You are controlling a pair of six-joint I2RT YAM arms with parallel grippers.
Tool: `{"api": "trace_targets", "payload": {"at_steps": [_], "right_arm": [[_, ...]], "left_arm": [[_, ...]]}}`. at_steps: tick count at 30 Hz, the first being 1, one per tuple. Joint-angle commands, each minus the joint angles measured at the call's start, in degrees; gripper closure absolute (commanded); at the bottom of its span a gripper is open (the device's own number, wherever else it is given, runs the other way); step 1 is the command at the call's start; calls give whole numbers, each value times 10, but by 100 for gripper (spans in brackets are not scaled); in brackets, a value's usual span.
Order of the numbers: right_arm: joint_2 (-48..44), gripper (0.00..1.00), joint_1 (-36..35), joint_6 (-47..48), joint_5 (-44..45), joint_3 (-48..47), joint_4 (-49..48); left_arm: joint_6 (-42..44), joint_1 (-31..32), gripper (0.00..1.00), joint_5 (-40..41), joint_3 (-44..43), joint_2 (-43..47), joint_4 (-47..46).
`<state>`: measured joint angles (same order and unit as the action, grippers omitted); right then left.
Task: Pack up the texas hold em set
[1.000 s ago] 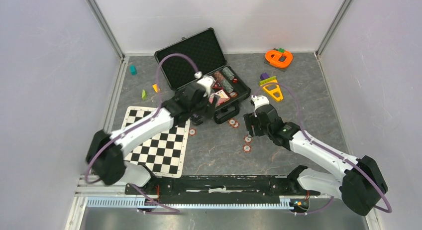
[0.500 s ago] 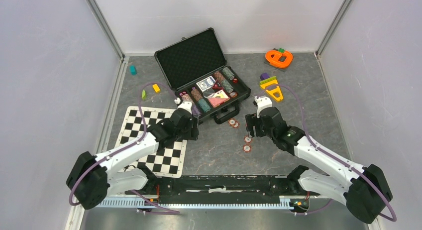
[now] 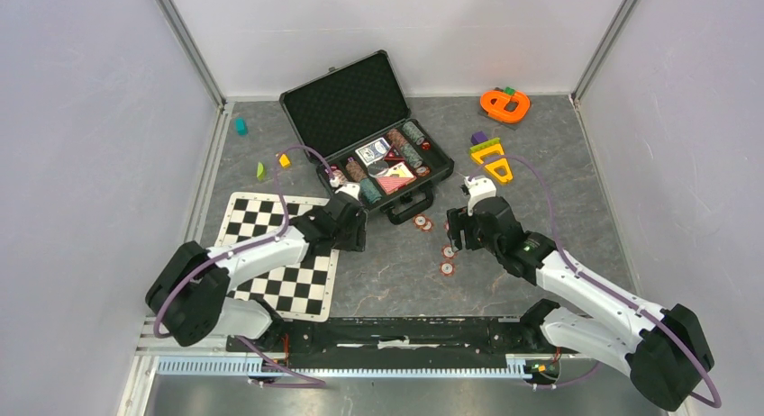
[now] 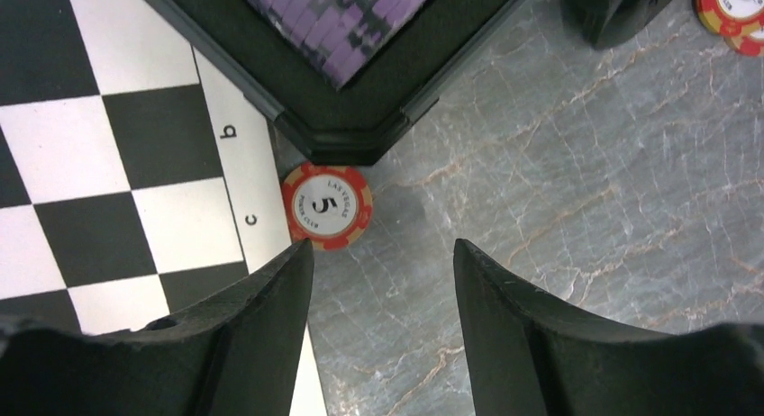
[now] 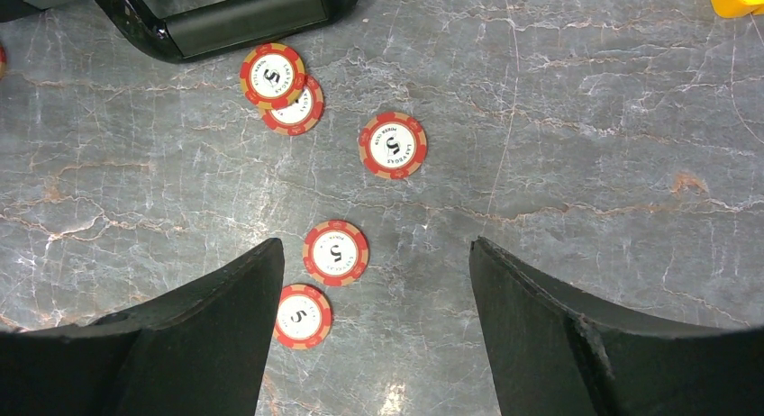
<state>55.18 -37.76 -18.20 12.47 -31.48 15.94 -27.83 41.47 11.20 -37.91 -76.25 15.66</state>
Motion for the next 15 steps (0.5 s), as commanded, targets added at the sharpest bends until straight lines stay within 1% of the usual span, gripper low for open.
{"api": "trace_targets", "payload": {"at_steps": [1,7,9,12,13,15], "right_arm": [[-11,19,1,-5,-1,1,-15],[-15,19,1,-5,0,1,-13],[-17,19,1,-5,-1,2,-11],[-20,19,1,-5,1,3,-11],[-21,19,1,-5,2,4,-11],[-22,19,1,-5,2,5,-11]], "left_arm": [[4,-1,36,17,-32,-36,-40],[-12,-1,38,-28,-65,-106,5],[-18,-1,40,-63,-68,-119,14],[-25,2,45,-109,-67,-126,12],[-28,8,46,-136,-65,-124,5],[-32,22,48,-159,-68,-125,-1]]}}
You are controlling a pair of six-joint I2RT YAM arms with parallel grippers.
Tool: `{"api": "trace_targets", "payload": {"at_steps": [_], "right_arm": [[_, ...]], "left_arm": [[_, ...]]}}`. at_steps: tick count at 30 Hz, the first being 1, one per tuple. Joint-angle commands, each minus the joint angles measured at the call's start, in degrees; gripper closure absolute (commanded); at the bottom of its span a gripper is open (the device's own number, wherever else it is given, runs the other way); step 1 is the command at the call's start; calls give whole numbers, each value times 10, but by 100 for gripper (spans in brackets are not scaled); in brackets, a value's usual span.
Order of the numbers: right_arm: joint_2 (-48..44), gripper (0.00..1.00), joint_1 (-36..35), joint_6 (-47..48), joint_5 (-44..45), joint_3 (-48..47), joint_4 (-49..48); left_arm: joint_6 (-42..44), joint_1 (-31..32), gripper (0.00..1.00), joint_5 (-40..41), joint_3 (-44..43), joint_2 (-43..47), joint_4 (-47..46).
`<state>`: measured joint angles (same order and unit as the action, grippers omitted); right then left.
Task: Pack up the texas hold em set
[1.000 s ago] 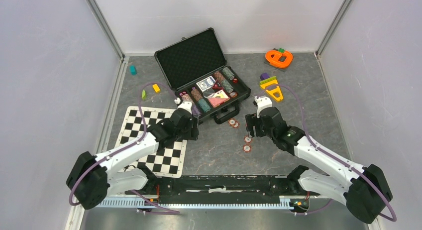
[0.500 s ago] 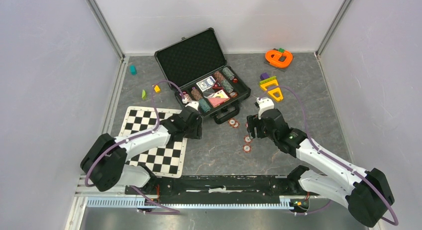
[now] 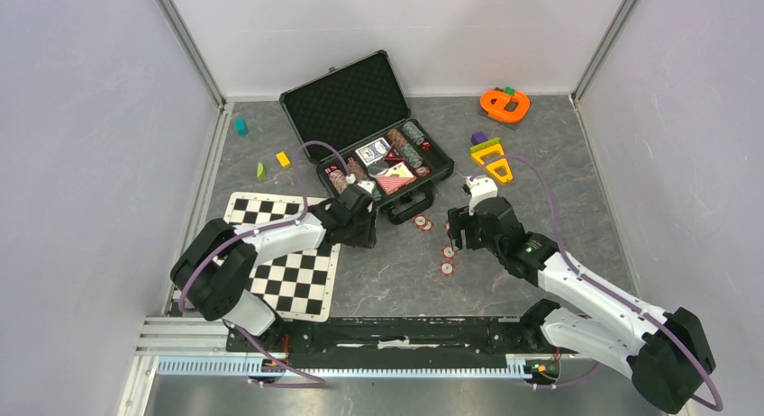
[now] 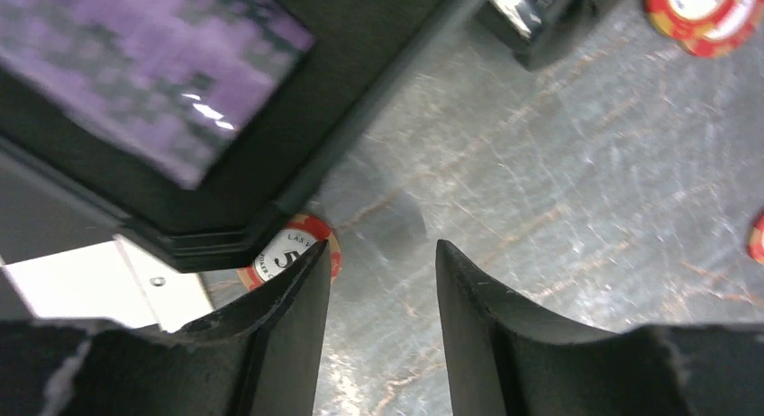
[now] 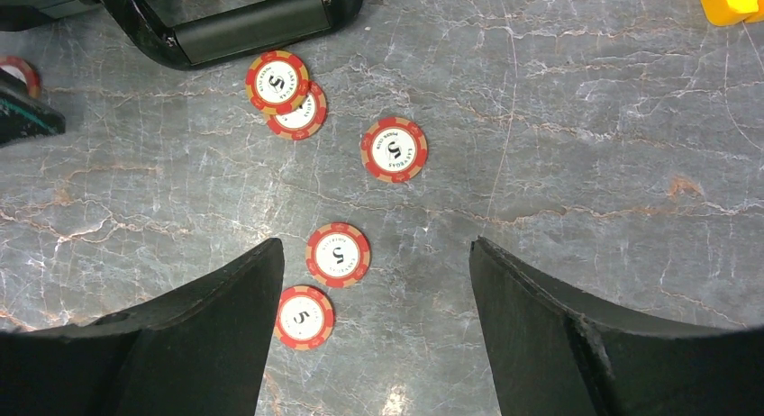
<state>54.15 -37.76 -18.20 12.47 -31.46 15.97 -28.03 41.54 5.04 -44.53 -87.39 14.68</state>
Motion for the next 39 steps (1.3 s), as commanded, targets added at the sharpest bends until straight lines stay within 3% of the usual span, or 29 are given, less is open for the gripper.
{"api": "trace_targets", "payload": {"at_steps": [1,8,11,19,23,29,39], "right_arm": [[-13,19,1,-5,2,4,-11],[-13,19,1,-9,1,8,-11],[-14,19,1,-10,1,10,-11],[-8,19,1,-9,-4,10,-11],[-6,19,1,-7,-6,8,-11],[-9,19,1,-8,-5,10,-9],[-10,19,1,-8,-5,12,-8]], "left_arm": [[-31,28,48,-105,-6,-16,9],[-40,59,50,-105,-18,-1,6],[-42,66,48,-60,-19,43,34],[-21,72,25,68,-15,112,102],[-14,75,1,89,-32,83,121],[-6,79,3,95,-56,32,125],[-5,83,17,80,-72,-25,114]]}}
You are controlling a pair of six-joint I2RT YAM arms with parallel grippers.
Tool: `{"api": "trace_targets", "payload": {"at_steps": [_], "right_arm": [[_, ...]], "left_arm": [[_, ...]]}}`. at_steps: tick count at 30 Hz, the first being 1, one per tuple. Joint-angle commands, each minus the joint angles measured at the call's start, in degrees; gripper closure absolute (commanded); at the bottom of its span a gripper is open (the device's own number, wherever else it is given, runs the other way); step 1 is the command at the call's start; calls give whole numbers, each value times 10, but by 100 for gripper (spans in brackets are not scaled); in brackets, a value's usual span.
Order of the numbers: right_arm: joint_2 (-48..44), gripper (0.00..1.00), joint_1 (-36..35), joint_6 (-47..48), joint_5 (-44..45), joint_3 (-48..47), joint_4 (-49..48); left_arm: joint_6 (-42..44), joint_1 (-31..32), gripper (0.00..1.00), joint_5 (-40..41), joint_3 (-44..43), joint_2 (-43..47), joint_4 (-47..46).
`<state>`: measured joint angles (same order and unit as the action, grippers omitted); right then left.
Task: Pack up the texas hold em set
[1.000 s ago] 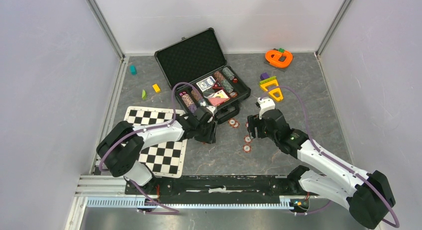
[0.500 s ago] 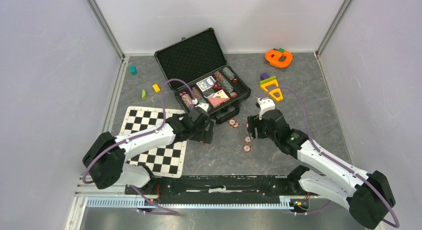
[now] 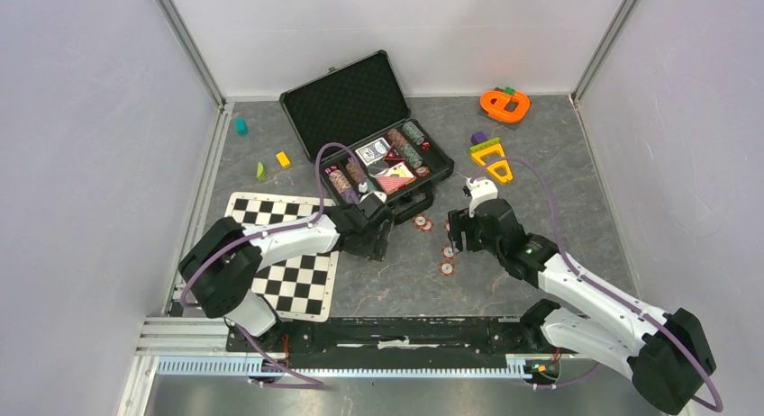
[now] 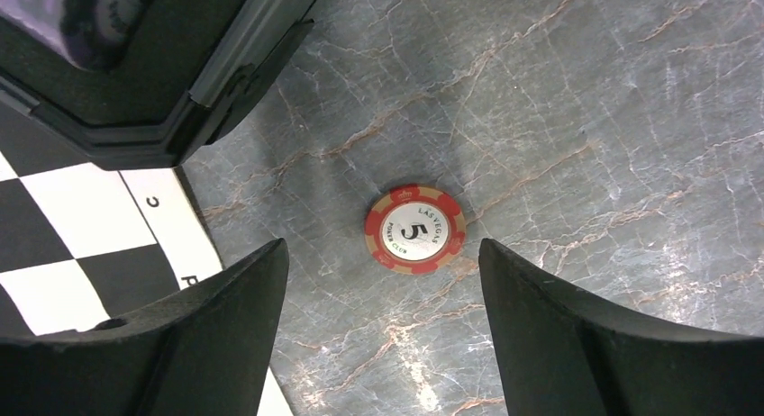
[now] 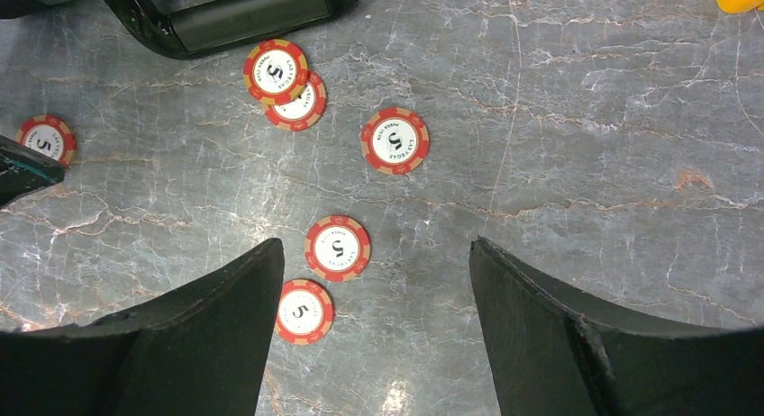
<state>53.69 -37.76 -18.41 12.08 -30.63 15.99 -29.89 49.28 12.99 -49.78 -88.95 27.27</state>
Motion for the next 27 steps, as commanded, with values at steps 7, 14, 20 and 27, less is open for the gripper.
{"api": "trace_targets", "payload": {"at_steps": [7,14,20,27], "right_arm": [[-5,19,1,-5,-2,6,-9],[-13,19,1,-7,-2,11,-8],[-25,19,1,-8,-11,15,-10],[-20,19,1,5,-14,-6,10]], "left_arm": [[10,32,22,28,-35,-37,8],[-4,34,37,50,-50,-62,27],[-10,34,48,50,-60,-85,38],[-25,34,50,38,-52,-99,46]]}}
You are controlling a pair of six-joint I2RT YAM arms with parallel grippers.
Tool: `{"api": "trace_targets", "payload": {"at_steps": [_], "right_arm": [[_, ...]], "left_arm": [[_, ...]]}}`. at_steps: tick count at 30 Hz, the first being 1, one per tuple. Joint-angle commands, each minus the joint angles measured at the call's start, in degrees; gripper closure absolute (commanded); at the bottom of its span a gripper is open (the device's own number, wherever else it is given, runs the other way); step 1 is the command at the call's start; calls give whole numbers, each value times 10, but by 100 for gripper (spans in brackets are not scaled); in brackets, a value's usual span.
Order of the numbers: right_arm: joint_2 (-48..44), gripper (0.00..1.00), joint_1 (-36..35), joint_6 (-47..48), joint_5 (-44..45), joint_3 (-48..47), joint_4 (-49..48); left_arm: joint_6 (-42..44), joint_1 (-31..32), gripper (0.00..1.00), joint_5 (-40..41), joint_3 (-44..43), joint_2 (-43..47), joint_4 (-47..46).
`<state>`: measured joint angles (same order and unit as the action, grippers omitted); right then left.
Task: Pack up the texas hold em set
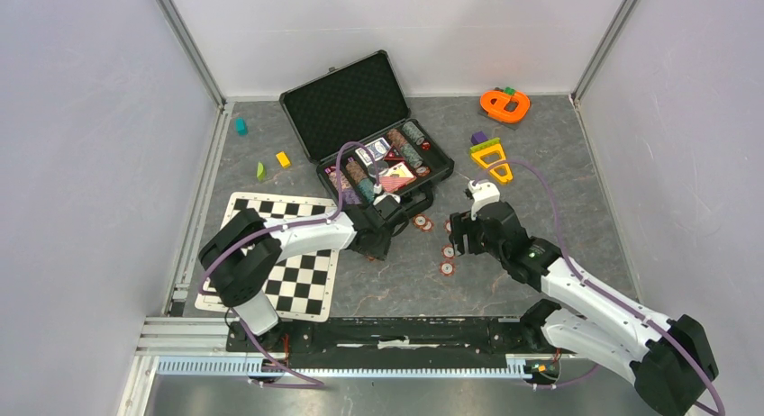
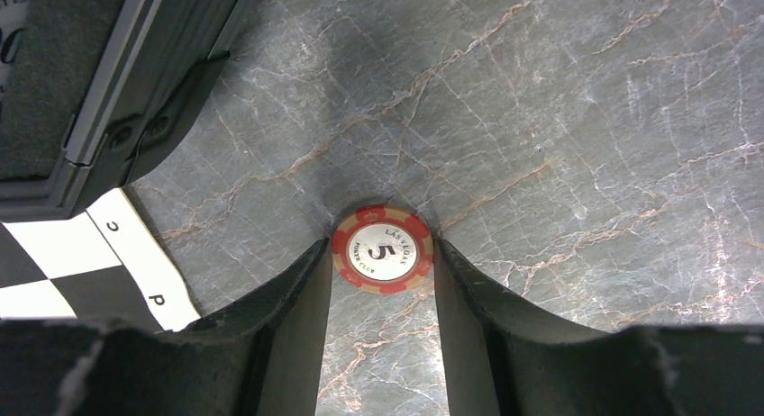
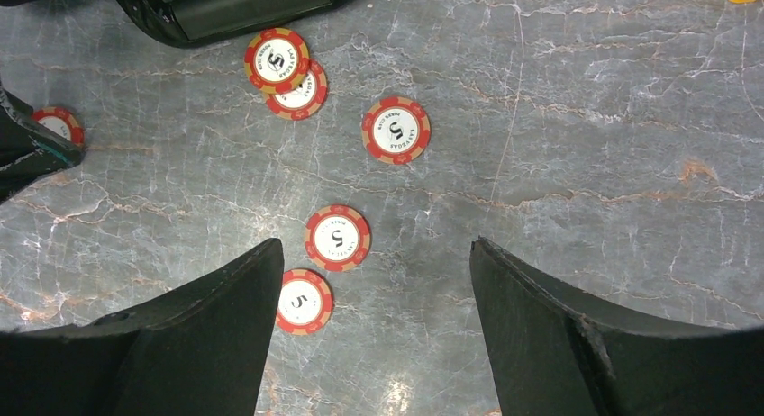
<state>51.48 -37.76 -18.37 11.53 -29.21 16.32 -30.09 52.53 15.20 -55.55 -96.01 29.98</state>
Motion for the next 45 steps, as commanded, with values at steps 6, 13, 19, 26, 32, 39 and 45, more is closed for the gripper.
{"api": "trace_targets", "payload": {"at_steps": [6,13,19,26,32,39,45], "right_arm": [[21,19,1,15,-10,-66,30],[18,19,2,11,-4,-83,28],[41,19,1,-6,-17,-101,27],[64,21,1,-43,-20,-74,-8],[67,21,2,-61,-33,-64,-33],[65,21,1,-36,-46,-81,3],[63,20,1,-30,-58,-66,12]], "left_arm": [[-32,1,53,-1,11,-46,12],[-30,1,60,-2,11,-37,12],[-30,2,60,-5,3,-15,17],[-37,11,61,4,11,-11,11],[-33,21,62,2,22,6,9],[-30,39,63,-3,26,11,-18],[-5,44,65,-9,25,33,-23]]}}
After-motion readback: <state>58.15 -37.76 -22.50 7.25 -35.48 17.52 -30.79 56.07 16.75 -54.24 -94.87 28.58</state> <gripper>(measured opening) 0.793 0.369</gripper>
